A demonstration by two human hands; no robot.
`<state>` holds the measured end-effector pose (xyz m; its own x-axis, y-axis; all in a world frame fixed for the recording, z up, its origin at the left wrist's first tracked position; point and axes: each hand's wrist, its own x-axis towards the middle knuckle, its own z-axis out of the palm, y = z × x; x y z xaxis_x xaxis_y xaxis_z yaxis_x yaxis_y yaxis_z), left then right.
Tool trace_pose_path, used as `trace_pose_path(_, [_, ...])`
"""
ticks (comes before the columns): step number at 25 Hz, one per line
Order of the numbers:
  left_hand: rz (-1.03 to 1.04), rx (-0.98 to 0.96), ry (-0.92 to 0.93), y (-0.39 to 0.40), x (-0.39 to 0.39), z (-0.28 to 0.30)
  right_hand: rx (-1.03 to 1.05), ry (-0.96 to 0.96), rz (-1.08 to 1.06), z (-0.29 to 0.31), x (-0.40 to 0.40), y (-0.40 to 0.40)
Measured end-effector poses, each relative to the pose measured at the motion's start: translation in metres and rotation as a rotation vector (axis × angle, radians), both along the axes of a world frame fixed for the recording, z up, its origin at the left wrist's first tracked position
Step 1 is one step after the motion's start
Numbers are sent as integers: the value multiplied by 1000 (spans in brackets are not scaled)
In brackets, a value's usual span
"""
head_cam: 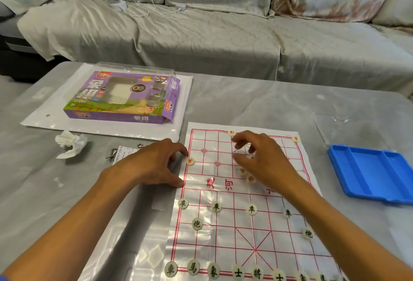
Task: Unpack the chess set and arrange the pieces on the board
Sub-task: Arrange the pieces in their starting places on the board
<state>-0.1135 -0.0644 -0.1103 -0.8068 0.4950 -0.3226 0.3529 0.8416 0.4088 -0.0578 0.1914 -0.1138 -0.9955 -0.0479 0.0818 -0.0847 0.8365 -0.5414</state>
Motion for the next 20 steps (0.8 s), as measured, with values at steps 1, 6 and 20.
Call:
trace_pose_path(1, [0, -5, -1, 0, 0, 0, 40, -26, -43, 3, 7, 20])
trace_pose_path(6, [12, 9, 11, 1, 2, 0, 278, -233, 150, 9, 24, 51])
trace_pose_path(20, [16, 29, -9, 1, 1, 1, 372, -184, 142, 5, 21, 47])
